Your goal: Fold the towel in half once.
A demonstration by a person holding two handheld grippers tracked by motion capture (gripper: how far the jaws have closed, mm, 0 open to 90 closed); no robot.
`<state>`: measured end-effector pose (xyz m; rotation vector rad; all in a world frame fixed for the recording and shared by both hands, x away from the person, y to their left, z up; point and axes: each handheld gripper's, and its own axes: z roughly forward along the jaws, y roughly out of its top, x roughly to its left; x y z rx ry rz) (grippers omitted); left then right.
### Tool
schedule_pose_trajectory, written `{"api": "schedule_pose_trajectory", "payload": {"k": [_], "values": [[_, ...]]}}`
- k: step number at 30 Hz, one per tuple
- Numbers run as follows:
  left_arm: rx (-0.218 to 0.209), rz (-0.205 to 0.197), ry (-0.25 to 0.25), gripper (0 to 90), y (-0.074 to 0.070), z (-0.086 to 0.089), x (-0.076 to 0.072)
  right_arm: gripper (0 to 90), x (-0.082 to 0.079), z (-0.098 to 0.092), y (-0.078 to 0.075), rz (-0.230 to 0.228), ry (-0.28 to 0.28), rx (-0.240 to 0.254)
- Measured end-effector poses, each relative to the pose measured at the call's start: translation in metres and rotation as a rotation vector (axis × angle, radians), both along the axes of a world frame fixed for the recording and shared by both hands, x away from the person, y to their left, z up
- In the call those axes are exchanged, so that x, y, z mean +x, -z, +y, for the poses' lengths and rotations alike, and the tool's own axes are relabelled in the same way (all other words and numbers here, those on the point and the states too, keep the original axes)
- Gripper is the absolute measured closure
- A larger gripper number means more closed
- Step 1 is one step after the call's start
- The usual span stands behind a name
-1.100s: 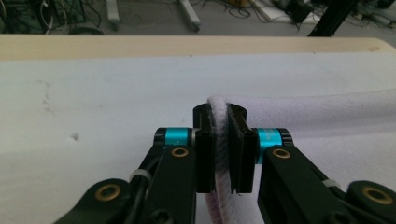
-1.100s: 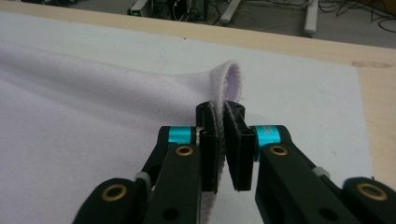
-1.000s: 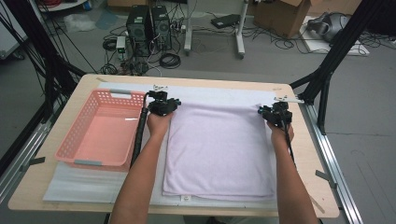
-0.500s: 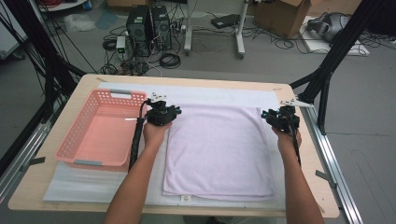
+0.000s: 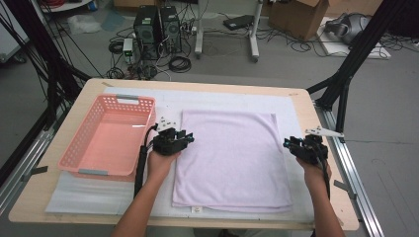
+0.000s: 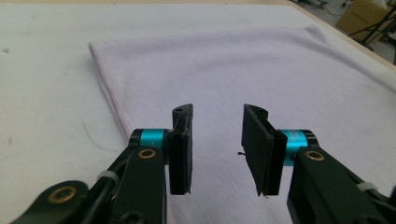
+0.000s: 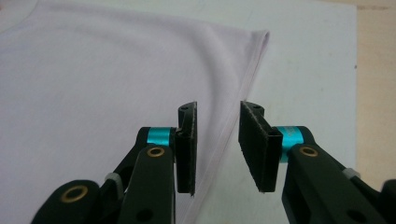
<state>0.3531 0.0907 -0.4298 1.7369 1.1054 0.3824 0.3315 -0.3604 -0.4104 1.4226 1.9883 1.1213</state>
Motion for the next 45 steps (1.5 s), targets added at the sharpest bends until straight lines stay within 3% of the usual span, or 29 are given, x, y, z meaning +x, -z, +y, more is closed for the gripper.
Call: {"api": "schedule_pose_trajectory", "payload": {"k": [7, 13, 18, 20, 23, 25, 29, 34, 38, 41, 45], "values": [[0.004, -0.003, 0.034, 56.4, 0.009, 0.004, -0.036, 66.2, -0.045, 0.002, 0.014, 0.011, -0.044, -0.022], [-0.004, 0.019, 0.043, 51.9, 0.015, 0.014, -0.065, 68.5, -0.082, 0.001, 0.020, 0.012, -0.077, -0.024], [-0.012, 0.013, 0.062, 48.5, 0.015, 0.022, -0.087, 69.0, -0.106, -0.001, 0.024, 0.021, -0.087, -0.020], [-0.020, 0.020, 0.069, 42.9, 0.015, 0.026, -0.095, 68.9, -0.114, -0.001, 0.026, 0.028, -0.090, -0.025], [-0.009, 0.034, 0.063, 42.3, 0.017, 0.031, -0.106, 68.4, -0.124, -0.001, 0.027, 0.031, -0.095, -0.038], [-0.005, 0.040, 0.071, 43.1, 0.019, 0.035, -0.112, 68.3, -0.130, -0.001, 0.027, 0.029, -0.096, -0.038], [0.000, 0.073, 0.088, 56.6, 0.020, 0.036, -0.123, 68.3, -0.138, 0.000, 0.025, 0.020, -0.092, -0.032], [0.009, 0.084, 0.103, 62.4, 0.016, 0.033, -0.134, 68.6, -0.142, 0.004, 0.027, 0.028, -0.106, -0.047], [0.046, 0.102, 0.118, 64.5, 0.018, 0.030, -0.139, 66.6, -0.139, 0.005, 0.029, 0.044, -0.106, -0.038], [0.064, 0.117, 0.110, 66.4, 0.022, 0.030, -0.139, 66.0, -0.137, 0.006, 0.033, 0.082, -0.100, -0.043], [0.089, 0.100, 0.106, 77.2, 0.022, 0.030, -0.141, 74.2, -0.135, 0.008, 0.035, 0.108, -0.109, -0.044]]}}
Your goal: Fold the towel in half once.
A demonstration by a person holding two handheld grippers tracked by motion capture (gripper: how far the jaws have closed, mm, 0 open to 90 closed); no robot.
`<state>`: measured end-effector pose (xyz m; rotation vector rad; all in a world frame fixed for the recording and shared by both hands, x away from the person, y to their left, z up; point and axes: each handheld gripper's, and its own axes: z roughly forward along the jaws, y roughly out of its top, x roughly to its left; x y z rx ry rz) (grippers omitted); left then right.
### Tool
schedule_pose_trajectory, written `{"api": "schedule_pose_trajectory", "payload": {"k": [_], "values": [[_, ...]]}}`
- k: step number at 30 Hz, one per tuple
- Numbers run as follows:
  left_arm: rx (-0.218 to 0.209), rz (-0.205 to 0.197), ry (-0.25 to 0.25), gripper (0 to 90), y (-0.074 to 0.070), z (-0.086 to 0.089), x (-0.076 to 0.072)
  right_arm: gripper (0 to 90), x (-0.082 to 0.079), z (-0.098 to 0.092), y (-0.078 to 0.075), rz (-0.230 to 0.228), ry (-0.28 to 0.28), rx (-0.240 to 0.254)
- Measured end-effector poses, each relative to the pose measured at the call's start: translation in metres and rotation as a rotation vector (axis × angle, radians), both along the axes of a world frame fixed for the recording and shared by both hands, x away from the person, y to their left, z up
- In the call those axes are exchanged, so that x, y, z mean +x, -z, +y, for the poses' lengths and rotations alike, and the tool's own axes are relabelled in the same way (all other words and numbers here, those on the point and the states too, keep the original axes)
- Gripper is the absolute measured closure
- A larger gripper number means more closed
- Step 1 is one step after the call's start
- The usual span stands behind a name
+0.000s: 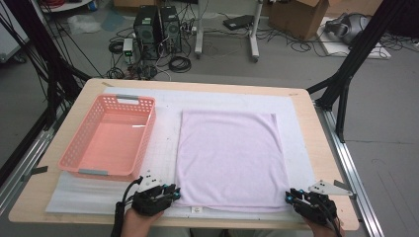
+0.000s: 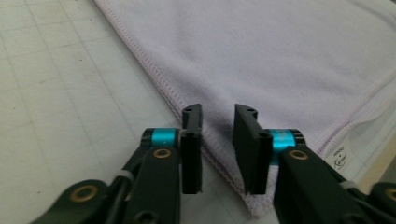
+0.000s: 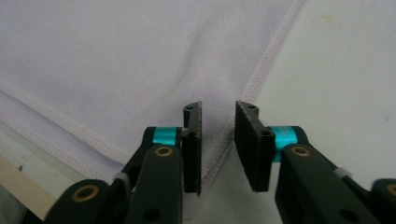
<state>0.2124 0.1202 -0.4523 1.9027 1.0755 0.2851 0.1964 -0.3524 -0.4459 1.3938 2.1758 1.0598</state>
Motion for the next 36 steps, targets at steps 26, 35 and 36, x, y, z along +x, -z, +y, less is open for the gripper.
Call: {"api": "schedule_pose_trajectory", "payload": {"k": [26, 35, 36], "values": [[-0.067, -0.077, 0.000, 86.3, -0.015, 0.014, -0.019, 85.9, -0.018, 0.002, -0.017, -0.037, -0.013, -0.039], [-0.047, -0.049, 0.017, 86.4, -0.012, 0.018, -0.027, 86.2, -0.030, 0.001, -0.019, -0.012, -0.023, -0.050], [-0.038, -0.043, 0.022, 85.7, -0.010, 0.017, -0.026, 85.8, -0.030, 0.000, -0.019, 0.006, -0.025, -0.053]]}}
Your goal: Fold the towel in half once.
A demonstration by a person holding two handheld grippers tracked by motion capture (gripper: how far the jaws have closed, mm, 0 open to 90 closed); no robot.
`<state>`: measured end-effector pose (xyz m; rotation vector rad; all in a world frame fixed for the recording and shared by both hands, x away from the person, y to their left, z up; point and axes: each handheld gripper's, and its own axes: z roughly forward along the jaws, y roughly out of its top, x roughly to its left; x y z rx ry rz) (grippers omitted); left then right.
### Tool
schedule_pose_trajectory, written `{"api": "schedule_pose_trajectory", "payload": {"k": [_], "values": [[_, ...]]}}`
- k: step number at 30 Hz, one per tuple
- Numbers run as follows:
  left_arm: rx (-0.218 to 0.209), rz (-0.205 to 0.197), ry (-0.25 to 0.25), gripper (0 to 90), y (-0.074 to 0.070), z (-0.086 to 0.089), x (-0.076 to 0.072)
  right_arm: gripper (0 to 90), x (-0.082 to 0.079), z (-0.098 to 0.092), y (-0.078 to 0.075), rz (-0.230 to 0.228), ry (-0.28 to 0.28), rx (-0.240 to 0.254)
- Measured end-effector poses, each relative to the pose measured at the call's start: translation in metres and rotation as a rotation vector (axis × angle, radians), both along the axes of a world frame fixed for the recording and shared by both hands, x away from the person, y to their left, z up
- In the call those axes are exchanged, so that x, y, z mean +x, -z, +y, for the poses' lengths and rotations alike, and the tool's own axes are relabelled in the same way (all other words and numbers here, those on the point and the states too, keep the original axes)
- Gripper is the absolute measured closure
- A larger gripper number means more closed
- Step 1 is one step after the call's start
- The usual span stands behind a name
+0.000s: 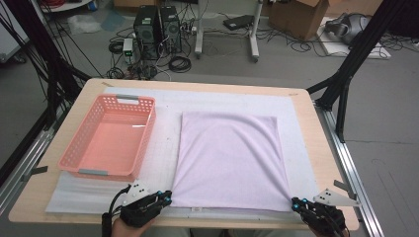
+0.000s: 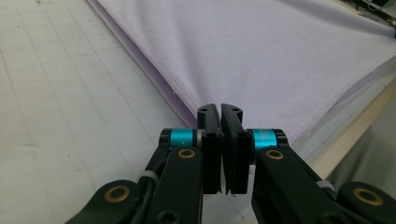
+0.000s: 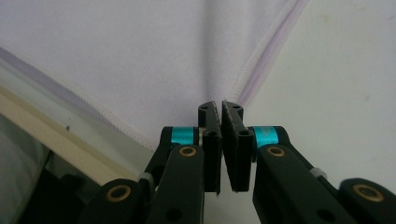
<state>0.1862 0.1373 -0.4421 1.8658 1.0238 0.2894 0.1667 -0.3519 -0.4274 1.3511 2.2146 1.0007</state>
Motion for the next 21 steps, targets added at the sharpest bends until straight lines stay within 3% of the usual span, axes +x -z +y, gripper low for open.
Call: {"api": "schedule_pose_trajectory", "payload": {"k": [2, 5, 12, 16, 21], "values": [[0.010, 0.008, -0.020, 74.7, 0.003, -0.001, 0.002, 75.8, 0.002, -0.001, 0.004, 0.032, 0.006, 0.001], [-0.008, -0.020, -0.036, 64.9, 0.001, 0.001, 0.005, 69.4, 0.002, -0.004, 0.005, 0.003, 0.038, 0.021], [-0.068, -0.080, -0.047, 59.1, -0.002, 0.001, 0.011, 72.2, 0.011, -0.007, 0.005, -0.087, 0.080, 0.077], [-0.076, -0.097, -0.045, 57.2, -0.004, -0.002, 0.017, 72.6, 0.029, -0.004, 0.010, -0.092, 0.128, 0.094], [-0.082, -0.100, -0.047, 56.1, -0.004, -0.004, 0.029, 71.9, 0.052, 0.000, 0.014, -0.088, 0.133, 0.085]]}}
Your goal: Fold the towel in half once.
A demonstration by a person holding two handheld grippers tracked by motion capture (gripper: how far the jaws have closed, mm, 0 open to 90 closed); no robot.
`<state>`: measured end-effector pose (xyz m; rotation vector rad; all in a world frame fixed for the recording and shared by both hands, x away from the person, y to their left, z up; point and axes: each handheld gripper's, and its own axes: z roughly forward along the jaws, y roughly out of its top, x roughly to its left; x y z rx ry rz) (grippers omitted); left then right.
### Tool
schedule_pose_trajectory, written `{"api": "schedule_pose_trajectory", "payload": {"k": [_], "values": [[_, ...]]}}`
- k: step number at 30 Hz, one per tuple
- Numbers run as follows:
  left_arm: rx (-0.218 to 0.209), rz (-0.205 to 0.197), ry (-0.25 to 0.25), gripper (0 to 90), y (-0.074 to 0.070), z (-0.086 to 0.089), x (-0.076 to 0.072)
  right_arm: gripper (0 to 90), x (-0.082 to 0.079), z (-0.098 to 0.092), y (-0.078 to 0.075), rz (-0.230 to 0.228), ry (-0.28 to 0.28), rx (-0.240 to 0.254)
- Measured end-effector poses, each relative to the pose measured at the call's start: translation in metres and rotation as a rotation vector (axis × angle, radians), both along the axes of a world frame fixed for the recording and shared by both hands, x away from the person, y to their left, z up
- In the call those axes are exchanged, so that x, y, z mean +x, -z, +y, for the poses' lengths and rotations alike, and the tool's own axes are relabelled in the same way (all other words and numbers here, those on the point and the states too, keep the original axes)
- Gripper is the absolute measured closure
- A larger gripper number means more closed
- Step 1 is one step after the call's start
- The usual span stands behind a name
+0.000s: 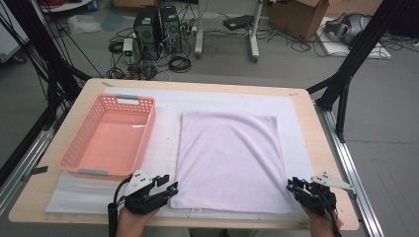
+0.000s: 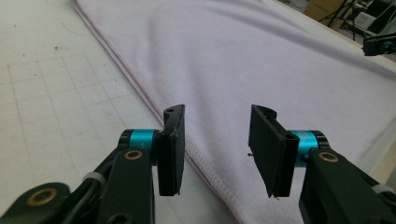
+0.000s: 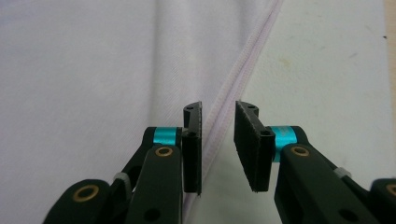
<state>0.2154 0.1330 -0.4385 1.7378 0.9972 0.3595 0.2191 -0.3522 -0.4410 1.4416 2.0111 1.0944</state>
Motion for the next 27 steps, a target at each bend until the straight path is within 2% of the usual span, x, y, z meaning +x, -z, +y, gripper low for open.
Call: {"api": "schedule_pose_trajectory", "payload": {"k": [6, 10, 11, 13, 15, 16, 18, 22, 25, 27], "values": [[0.003, -0.010, 0.017, 56.3, -0.001, -0.004, 0.016, 68.9, 0.027, 0.010, 0.007, 0.026, -0.011, -0.010], [0.001, -0.014, 0.019, 56.2, -0.002, -0.003, 0.027, 84.8, 0.038, 0.017, 0.006, 0.055, -0.052, -0.050], [-0.003, -0.012, 0.015, 56.2, -0.002, -0.003, 0.030, 85.5, 0.040, 0.017, 0.005, 0.059, -0.050, -0.069], [-0.006, -0.012, 0.014, 56.0, -0.002, -0.003, 0.033, 85.8, 0.042, 0.015, 0.002, 0.060, -0.009, -0.113], [-0.013, -0.018, 0.016, 55.8, -0.004, -0.001, 0.040, 84.9, 0.043, 0.009, 0.002, 0.082, 0.007, -0.083], [-0.013, -0.020, 0.018, 55.5, -0.005, -0.001, 0.043, 81.4, 0.042, 0.009, 0.001, 0.095, 0.011, -0.065], [-0.023, -0.019, 0.018, 53.9, -0.006, -0.001, 0.047, 65.9, 0.041, 0.008, 0.000, 0.070, 0.005, -0.057], [-0.026, -0.018, 0.030, 52.7, -0.006, -0.003, 0.052, 58.1, 0.038, 0.004, -0.010, -0.007, -0.001, -0.007], [-0.035, -0.022, 0.039, 50.6, -0.006, -0.006, 0.055, 51.7, 0.038, 0.002, -0.013, -0.042, -0.005, -0.017], [-0.044, -0.026, 0.041, 48.3, -0.007, -0.006, 0.055, 48.1, 0.039, 0.001, -0.012, -0.048, -0.013, -0.017]]}}
